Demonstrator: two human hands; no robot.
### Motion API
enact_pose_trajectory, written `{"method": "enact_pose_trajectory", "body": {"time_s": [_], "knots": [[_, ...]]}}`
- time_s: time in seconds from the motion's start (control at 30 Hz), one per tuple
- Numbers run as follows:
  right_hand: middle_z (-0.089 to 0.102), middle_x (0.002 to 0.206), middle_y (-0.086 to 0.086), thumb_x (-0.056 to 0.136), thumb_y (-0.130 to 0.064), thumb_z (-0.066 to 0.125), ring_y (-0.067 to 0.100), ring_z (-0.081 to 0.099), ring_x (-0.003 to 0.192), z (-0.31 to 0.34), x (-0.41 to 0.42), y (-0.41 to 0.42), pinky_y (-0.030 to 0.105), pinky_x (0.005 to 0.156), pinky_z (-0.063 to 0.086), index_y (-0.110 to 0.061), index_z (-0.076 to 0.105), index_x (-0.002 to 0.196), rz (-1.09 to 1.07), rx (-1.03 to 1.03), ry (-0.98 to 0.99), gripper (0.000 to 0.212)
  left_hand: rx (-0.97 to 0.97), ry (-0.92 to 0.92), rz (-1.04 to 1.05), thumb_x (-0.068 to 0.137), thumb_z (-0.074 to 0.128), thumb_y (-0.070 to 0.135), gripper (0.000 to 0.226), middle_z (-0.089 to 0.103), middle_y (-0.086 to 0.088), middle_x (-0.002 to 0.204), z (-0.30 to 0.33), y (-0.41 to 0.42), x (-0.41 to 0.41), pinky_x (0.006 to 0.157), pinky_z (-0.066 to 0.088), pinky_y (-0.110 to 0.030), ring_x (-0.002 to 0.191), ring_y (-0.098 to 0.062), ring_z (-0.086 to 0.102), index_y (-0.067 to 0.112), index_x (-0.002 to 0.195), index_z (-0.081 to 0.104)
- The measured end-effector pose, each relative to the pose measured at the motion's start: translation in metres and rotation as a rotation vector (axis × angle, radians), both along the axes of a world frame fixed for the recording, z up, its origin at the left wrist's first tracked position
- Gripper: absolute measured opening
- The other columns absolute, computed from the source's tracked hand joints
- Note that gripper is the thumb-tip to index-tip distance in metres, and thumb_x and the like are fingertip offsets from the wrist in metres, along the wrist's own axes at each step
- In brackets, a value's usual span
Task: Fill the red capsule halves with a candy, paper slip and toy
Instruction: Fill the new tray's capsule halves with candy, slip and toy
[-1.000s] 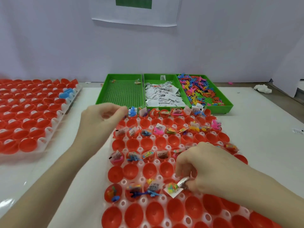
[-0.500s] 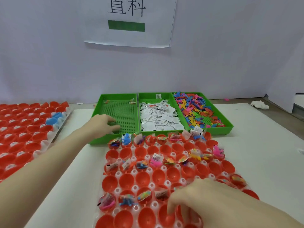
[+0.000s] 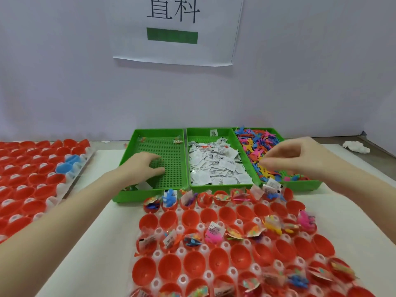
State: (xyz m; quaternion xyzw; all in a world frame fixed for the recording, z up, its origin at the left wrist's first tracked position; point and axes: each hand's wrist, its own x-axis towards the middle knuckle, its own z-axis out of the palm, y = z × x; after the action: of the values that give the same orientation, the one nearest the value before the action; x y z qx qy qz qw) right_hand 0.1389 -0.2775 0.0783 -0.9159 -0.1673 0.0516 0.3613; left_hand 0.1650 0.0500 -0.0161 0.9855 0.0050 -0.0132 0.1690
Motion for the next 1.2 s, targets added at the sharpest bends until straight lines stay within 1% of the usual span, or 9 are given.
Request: {"method": "enact_pose_trajectory", "body": {"time_s": [0.13,0.3,0.47,0.6,0.73,0.8,0.9,1.1,1.2], "knots": [[0.061,0.122,0.007,0.086,-0.033,0.061,0.019,0.056,0.109,-0.042,0.047,-0.018,0.027,0.090,0.040,-0.011,0.062,0.114,-0.208,-0.252,-0.057,0.036,0.176,0.104,0.059,0.089,0.040,0.058,0.074,0.016,-0.009,0.155,-0.003,0.007,0.023,0.114,0.019,-0.041,0.142,-0.026,0.016,0.016,0.147,0.022],[0.030,0.151,0.006,0.089,-0.055,0.042,0.022,0.034,0.135,-0.075,0.077,-0.029,0.028,0.106,0.028,-0.010,0.028,0.143,-0.155,-0.633,0.167,0.072,0.323,0.346,0.108,0.095,0.018,0.057,0.071,0.004,-0.018,0.155,0.006,0.003,0.036,0.116,0.015,-0.043,0.142,-0.033,0.012,0.013,0.149,0.004],[0.062,0.119,0.005,0.081,-0.052,0.060,0.020,0.061,0.102,-0.076,0.080,-0.032,0.028,0.085,0.044,-0.015,0.060,0.119,-0.209,-0.580,0.064,0.052,0.363,0.594,-0.038,0.096,0.028,0.052,0.063,0.011,-0.003,0.157,0.035,0.002,0.013,0.111,0.030,-0.040,0.141,-0.025,0.020,0.023,0.149,0.011],[0.068,0.090,0.002,0.071,-0.043,0.074,0.018,0.064,0.083,-0.076,0.083,-0.033,0.024,0.063,0.045,-0.018,0.068,0.084,-0.212,-0.468,-0.003,0.029,0.302,0.717,-0.020,0.091,0.054,0.033,0.066,0.015,-0.002,0.154,0.054,0.007,-0.005,0.079,0.053,-0.021,0.133,-0.025,0.035,0.033,0.146,0.017],[0.063,0.073,-0.005,0.064,-0.038,0.080,0.006,0.054,0.067,-0.079,0.081,-0.036,0.021,0.052,0.033,-0.020,0.063,0.065,-0.251,-0.343,-0.060,0.025,0.302,0.735,0.009,0.084,0.066,0.014,0.064,0.045,-0.009,0.134,0.064,0.016,-0.010,0.066,0.055,-0.017,0.091,-0.019,0.062,0.019,0.139,0.033],[0.063,0.072,-0.003,0.065,-0.035,0.080,0.009,0.053,0.065,-0.081,0.081,-0.038,0.022,0.052,0.034,-0.017,0.061,0.063,-0.256,-0.299,-0.082,0.026,0.285,0.730,-0.008,0.083,0.066,0.013,0.051,0.059,-0.006,0.108,0.062,0.017,-0.010,0.063,0.055,-0.017,0.071,-0.014,0.064,0.017,0.129,0.044],[0.061,0.074,-0.004,0.071,-0.030,0.077,0.013,0.054,0.069,-0.085,0.079,-0.038,0.025,0.057,0.035,-0.018,0.060,0.062,-0.249,-0.277,-0.135,0.024,0.192,0.738,0.005,0.087,0.062,0.024,0.027,0.061,0.001,0.081,0.057,0.018,-0.010,0.056,0.051,-0.014,0.066,-0.009,0.063,0.017,0.112,0.054],[0.061,0.086,-0.007,0.070,-0.017,0.079,0.009,0.059,0.074,-0.086,0.074,-0.028,0.020,0.064,0.042,-0.016,0.062,0.087,-0.200,-0.077,-0.116,0.024,0.107,0.717,0.011,0.090,0.058,0.021,0.001,0.060,0.003,0.082,0.049,0.018,-0.013,0.049,0.045,-0.010,0.050,0.000,0.061,0.022,0.090,0.058],[0.060,0.091,0.001,0.069,-0.014,0.079,0.013,0.057,0.071,-0.087,0.074,-0.023,0.024,0.065,0.043,-0.019,0.060,0.099,-0.179,-0.086,-0.062,0.036,0.115,0.549,-0.002,0.094,0.046,0.010,0.019,0.059,0.009,0.069,0.048,0.017,-0.013,0.046,0.041,-0.008,0.045,0.004,0.054,0.021,0.096,0.061]]}}
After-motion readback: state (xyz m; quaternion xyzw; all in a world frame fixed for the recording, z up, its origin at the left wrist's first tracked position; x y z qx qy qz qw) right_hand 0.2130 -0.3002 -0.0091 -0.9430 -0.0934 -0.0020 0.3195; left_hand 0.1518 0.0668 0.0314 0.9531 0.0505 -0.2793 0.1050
